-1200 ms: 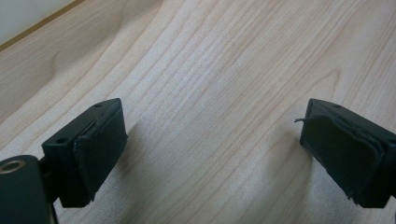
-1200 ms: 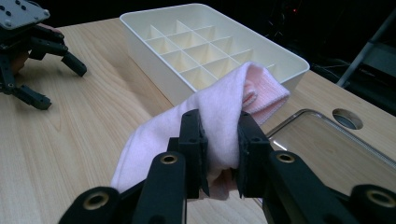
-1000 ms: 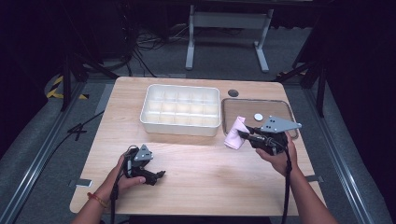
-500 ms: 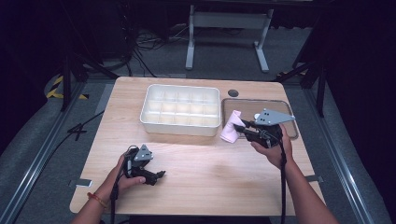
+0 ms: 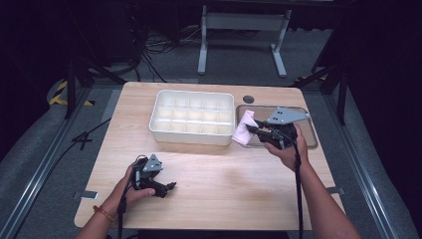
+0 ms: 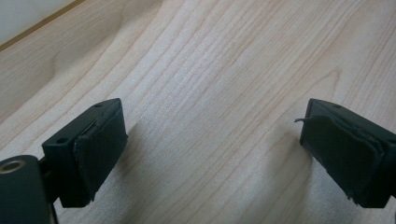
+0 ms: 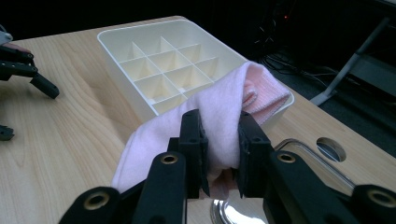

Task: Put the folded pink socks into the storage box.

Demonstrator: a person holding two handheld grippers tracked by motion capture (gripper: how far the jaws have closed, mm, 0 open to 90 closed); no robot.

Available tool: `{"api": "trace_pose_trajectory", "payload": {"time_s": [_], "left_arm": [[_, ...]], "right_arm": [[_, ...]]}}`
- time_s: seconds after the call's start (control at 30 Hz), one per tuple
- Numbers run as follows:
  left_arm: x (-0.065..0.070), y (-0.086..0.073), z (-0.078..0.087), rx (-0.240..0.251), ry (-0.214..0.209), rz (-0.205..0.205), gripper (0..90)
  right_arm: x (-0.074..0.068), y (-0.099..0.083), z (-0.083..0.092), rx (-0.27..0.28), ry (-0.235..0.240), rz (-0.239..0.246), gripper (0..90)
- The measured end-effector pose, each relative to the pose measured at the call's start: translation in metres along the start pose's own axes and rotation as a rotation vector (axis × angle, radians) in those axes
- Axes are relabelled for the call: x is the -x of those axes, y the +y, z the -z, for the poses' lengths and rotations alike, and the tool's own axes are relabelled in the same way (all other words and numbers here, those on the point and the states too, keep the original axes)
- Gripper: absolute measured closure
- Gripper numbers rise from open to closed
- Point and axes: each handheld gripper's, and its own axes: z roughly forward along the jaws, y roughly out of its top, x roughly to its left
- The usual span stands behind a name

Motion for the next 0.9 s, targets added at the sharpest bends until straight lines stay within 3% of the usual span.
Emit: {"api": "trace_pose_trajectory", "payload": {"time_s": [0.4, 0.9], "left_arm": [[0.0, 0.0, 0.0, 0.001, 0.001, 0.002, 7.3], [0.001, 0.0, 0.0, 0.005, 0.001, 0.009, 7.4]], "right_arm": [[0.004, 0.011, -0.011, -0.014, -0.015, 0.023, 75.7], [0.005, 0.024, -0.037, -0.041, -0.029, 0.044, 75.7]]}}
